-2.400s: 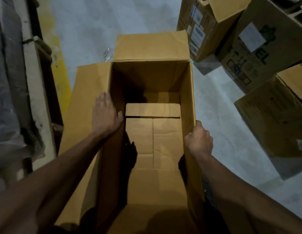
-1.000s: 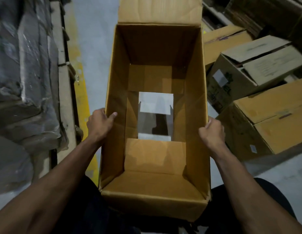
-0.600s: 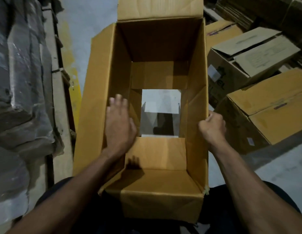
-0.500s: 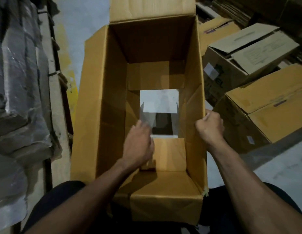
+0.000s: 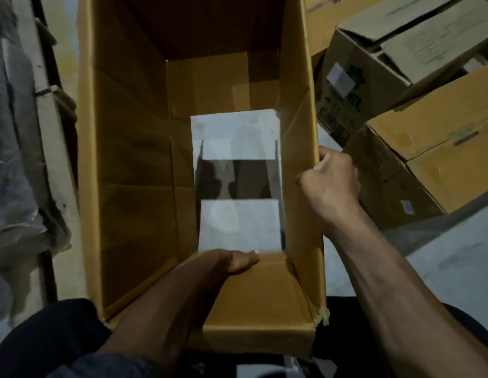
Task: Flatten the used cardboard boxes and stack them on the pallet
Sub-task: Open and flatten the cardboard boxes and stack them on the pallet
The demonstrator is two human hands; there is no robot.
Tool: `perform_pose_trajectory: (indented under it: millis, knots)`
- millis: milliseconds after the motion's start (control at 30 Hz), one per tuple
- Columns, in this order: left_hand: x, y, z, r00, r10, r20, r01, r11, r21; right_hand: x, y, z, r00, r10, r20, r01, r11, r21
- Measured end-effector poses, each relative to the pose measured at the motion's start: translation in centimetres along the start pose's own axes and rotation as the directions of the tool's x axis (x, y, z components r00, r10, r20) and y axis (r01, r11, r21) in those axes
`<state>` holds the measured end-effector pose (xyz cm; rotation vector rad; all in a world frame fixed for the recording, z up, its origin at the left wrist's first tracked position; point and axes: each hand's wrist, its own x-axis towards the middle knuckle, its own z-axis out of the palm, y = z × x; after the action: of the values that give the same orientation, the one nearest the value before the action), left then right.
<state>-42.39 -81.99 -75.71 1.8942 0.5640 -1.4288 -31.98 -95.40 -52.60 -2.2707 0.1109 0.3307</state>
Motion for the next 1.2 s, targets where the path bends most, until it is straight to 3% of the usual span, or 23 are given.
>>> perform_pose_trajectory:
  millis: [67, 133, 333, 467, 533, 600, 700, 800, 867, 967, 1033, 1100, 1200]
  knots:
    - [1.7, -1.0, -0.2, 0.992, -0.017, 0.123, 0.030, 0.993, -0.110, 0.5, 0.0, 0.2, 1.000, -0.007, 0.023, 0.007, 1.000, 0.004]
    - [0.5, -0.5, -0.1, 0.992, -0.011, 0.129, 0.021, 0.997, -0.078, 0.6, 0.1, 0.5, 0.999, -0.022, 0.038, 0.022, 1.000, -0.004]
    - [-2.1, -0.3, 0.1, 0.994, 0.076, -0.082, -0.068, 0.993, 0.096, 0.8, 0.4, 1.0, 0.999, -0.033, 0.020, 0.033, 0.999, -0.007]
    - [-5.6, 0.1, -1.1, 0.934, 0.210, -0.289, -0.131, 0.954, 0.270, 0.7, 0.5, 1.1, 1.000, -0.017, 0.016, 0.017, 1.000, -0.019]
    - [-8.1, 0.3, -2.4, 0.848, 0.332, -0.413, -0.120, 0.879, 0.461, 0.5, 0.4, 1.1, 1.000, -0.005, 0.013, 0.006, 1.000, -0.028]
    - [-10.6, 0.4, -3.7, 0.724, 0.414, -0.552, -0.013, 0.808, 0.589, 0.4, 0.4, 1.0, 1.000, 0.019, 0.008, -0.018, 0.999, -0.031]
    - [-15.2, -0.5, -5.9, 0.484, 0.387, -0.785, 0.197, 0.826, 0.528, -0.1, 0.2, 0.9, 0.999, 0.041, 0.000, -0.041, 0.999, -0.025]
    - [-18.0, -2.9, -7.9, 0.234, 0.392, -0.890, 0.310, 0.837, 0.450, -0.5, 0.4, 0.7, 0.998, 0.059, 0.002, -0.059, 0.998, -0.012]
    - [-19.1, -4.5, -8.9, 0.148, 0.336, -0.930, 0.275, 0.889, 0.365, -0.7, 0.5, 0.5, 0.998, 0.070, -0.002, -0.070, 0.998, -0.002]
    - [-19.7, -6.0, -10.4, 0.205, 0.081, -0.975, 0.073, 0.993, 0.098, -0.7, 0.8, 0.1, 0.997, 0.074, -0.014, -0.074, 0.997, 0.017]
    - [-19.4, -6.7, -11.6, 0.266, -0.045, -0.963, -0.074, 0.995, -0.067, -0.8, 1.0, -0.1, 0.997, 0.072, -0.024, -0.072, 0.997, 0.022]
    - [-18.9, -7.0, -12.3, 0.291, -0.057, -0.955, -0.132, 0.986, -0.099, -0.8, 1.2, -0.2, 0.998, 0.062, -0.032, -0.061, 0.998, 0.014]
    - [-18.7, -6.6, -12.6, 0.278, -0.054, -0.959, -0.255, 0.958, -0.128, -0.4, 1.7, -0.5, 0.995, 0.064, -0.071, -0.064, 0.998, 0.001]
